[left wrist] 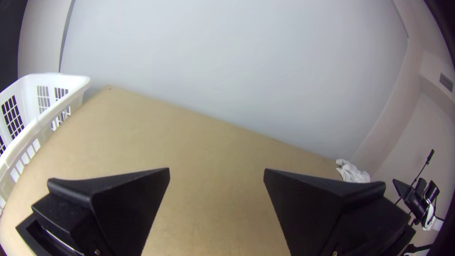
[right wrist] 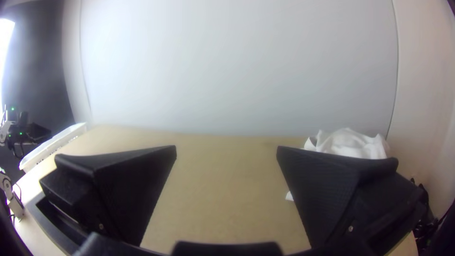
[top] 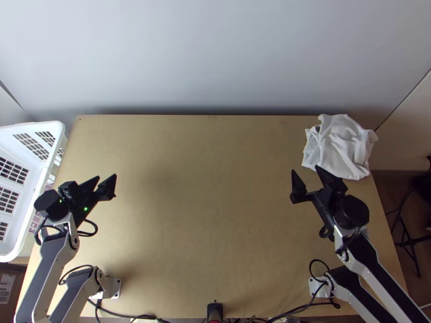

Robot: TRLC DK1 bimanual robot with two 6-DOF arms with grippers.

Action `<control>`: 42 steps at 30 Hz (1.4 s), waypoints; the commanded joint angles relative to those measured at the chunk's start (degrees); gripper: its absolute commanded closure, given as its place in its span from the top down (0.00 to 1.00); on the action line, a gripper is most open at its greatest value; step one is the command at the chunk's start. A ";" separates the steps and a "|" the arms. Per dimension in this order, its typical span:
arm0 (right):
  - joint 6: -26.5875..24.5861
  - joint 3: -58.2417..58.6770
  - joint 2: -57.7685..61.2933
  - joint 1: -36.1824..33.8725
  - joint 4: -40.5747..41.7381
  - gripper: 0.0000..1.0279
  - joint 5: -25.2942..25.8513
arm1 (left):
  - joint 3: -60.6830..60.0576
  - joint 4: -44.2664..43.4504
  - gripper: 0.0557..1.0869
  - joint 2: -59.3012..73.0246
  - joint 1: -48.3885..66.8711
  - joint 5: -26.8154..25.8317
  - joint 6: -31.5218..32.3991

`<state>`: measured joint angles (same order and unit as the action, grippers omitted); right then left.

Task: Fold the t-shirt

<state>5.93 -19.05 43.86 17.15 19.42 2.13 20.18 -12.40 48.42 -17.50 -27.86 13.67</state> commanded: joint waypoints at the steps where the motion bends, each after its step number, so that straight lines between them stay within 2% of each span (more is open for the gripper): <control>1: -1.45 6.13 -10.46 0.61 1.23 0.96 0.86 | -4.63 -1.66 0.94 -3.16 -0.61 0.08 -1.63; 6: -3.12 9.20 -16.87 0.26 0.97 0.96 1.03 | -6.21 -1.75 0.94 -3.51 0.01 0.08 -1.81; 10: -6.46 12.81 -24.61 0.26 0.71 0.96 0.95 | -9.02 -7.99 0.94 -0.96 1.50 0.08 -2.77; 12: -6.90 13.25 -26.37 0.08 0.44 0.96 1.03 | -8.76 -8.43 0.94 0.00 2.20 0.08 -3.12; 16: -7.60 13.42 -32.52 -1.33 -4.30 0.96 1.30 | -8.93 -10.18 0.94 0.79 2.73 0.08 -4.36; 24: -4.09 13.51 -43.06 -6.16 -16.43 0.96 1.30 | -12.36 -10.71 0.94 -5.36 3.96 0.00 -4.36; 27: -4.09 13.51 -43.86 -7.30 -17.49 0.96 1.30 | -14.91 -9.92 0.94 -12.13 4.84 0.00 -4.36; 33: -4.09 13.51 -43.94 -7.74 -18.98 0.96 1.38 | -15.53 4.85 0.94 -27.68 4.75 0.08 -7.34; 42: -2.95 13.42 -44.03 -11.96 -19.24 0.96 1.30 | -15.61 17.33 0.94 -42.36 4.22 0.08 -7.78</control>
<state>2.55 -5.61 0.30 7.75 0.75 3.44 4.95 -3.86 17.41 -13.13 -27.81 6.55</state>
